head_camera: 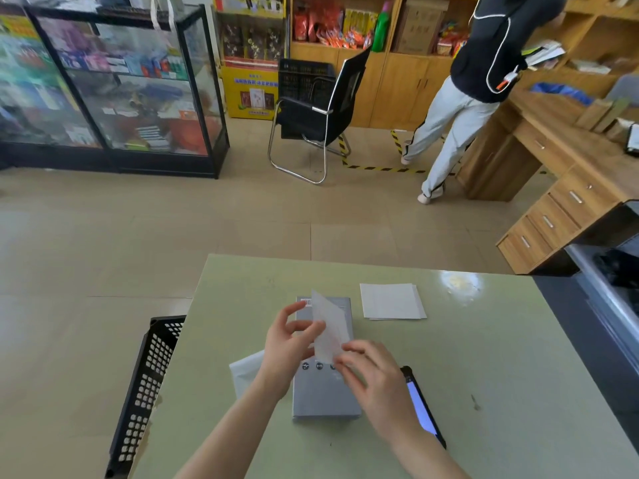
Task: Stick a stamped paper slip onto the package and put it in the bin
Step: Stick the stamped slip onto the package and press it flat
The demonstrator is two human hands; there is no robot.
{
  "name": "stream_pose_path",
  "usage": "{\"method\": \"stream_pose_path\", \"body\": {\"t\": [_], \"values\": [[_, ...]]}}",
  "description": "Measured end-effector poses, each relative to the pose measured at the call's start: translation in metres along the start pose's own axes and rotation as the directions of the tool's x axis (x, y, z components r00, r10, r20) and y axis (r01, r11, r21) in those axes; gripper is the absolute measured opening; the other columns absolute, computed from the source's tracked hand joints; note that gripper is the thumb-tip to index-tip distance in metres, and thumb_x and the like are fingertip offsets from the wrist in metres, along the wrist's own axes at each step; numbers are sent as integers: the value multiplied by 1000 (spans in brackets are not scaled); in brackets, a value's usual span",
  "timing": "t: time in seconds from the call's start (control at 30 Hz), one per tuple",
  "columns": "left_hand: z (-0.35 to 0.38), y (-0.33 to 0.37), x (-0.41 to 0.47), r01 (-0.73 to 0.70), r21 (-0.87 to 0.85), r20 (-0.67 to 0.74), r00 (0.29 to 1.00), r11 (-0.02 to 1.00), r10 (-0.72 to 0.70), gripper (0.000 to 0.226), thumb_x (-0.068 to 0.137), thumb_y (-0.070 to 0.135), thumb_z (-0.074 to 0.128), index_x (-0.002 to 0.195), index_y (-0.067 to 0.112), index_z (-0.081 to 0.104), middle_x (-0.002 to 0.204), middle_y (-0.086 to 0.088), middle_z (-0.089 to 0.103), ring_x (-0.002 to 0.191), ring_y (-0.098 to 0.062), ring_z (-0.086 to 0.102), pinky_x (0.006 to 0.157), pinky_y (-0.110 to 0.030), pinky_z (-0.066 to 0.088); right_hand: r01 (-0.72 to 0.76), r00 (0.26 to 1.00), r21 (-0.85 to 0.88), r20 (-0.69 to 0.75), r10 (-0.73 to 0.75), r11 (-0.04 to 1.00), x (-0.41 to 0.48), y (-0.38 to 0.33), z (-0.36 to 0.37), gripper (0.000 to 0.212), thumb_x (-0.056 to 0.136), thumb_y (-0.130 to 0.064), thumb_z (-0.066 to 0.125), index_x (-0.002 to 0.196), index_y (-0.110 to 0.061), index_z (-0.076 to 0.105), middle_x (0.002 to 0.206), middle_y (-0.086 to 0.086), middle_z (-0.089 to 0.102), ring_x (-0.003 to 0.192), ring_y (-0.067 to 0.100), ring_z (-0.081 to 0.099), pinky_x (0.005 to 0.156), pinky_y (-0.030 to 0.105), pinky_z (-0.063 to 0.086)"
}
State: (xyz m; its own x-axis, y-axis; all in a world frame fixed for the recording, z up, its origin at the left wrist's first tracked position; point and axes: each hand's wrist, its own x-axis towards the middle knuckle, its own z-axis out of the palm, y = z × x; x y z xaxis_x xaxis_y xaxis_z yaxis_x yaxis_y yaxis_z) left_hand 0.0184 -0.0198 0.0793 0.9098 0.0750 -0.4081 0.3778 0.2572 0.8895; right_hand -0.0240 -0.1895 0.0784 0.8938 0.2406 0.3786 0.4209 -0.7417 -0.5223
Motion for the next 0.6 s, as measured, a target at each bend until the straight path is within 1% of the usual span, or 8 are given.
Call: {"method": "stream_pose_path", "body": {"t": [0.07,0.2,0.27,0.33,0.4,0.43,0.5,0.6], "values": [[-3,-1,-1,-20,37,-42,999,999,22,41,79,7,71,114,26,60,83,-8,71,69,-18,69,64,-36,56,19,998,-26,54,-18,999,-3,-1,4,9,83,-23,71,91,-22,67,102,-5,64,92,14,60,79,24,49],[-8,-2,-2,-34,79,-98,994,996,42,40,79,-1,67,111,22,61,76,-5,71,62,-12,66,53,-27,52,-61,968,-14,245,63,998,-6,4,6,27,82,-43,65,99,-23,70,112,-8,62,106,11,55,90,27,47],[-11,-3,-1,-40,81,-105,993,996,48,39,79,0,67,110,22,61,80,-7,72,63,-13,68,53,-24,51,-155,938,14,317,142,988,-7,7,6,38,79,-54,62,103,-26,70,119,-13,57,111,4,49,95,20,40],[-15,-4,0,-43,82,-106,993,996,52,39,79,0,68,110,23,61,82,-8,72,64,-13,69,53,-22,50,-313,916,97,294,273,945,-5,10,5,33,79,-52,63,102,-29,70,116,-20,55,109,-4,48,92,10,36],[-19,-4,0,-37,96,-88,995,995,45,40,79,2,69,110,25,61,81,-6,73,65,-12,69,53,-22,50,-467,881,188,191,434,864,1,12,5,18,82,-40,67,96,-30,69,107,-18,60,102,-3,55,84,10,41],[-20,-4,1,-30,102,-75,996,994,38,40,78,2,69,110,26,61,80,-5,73,66,-13,69,54,-23,51,-545,838,229,162,521,806,5,14,5,12,83,-35,67,94,-31,67,103,-16,62,99,0,58,78,11,42],[-21,-5,1,-16,106,-47,999,994,21,42,78,3,70,110,27,61,78,-3,72,67,-14,69,57,-28,53,-692,719,313,219,660,650,15,15,7,9,85,-33,66,93,-33,63,98,-15,64,95,4,60,70,11,41],[-21,-9,3,-2,117,-21,1000,993,5,43,77,4,71,110,29,61,73,1,72,67,-12,69,58,-29,54,-807,579,383,364,729,450,24,18,15,15,87,-34,63,96,-23,64,94,-10,66,89,4,60,71,18,45]]}}
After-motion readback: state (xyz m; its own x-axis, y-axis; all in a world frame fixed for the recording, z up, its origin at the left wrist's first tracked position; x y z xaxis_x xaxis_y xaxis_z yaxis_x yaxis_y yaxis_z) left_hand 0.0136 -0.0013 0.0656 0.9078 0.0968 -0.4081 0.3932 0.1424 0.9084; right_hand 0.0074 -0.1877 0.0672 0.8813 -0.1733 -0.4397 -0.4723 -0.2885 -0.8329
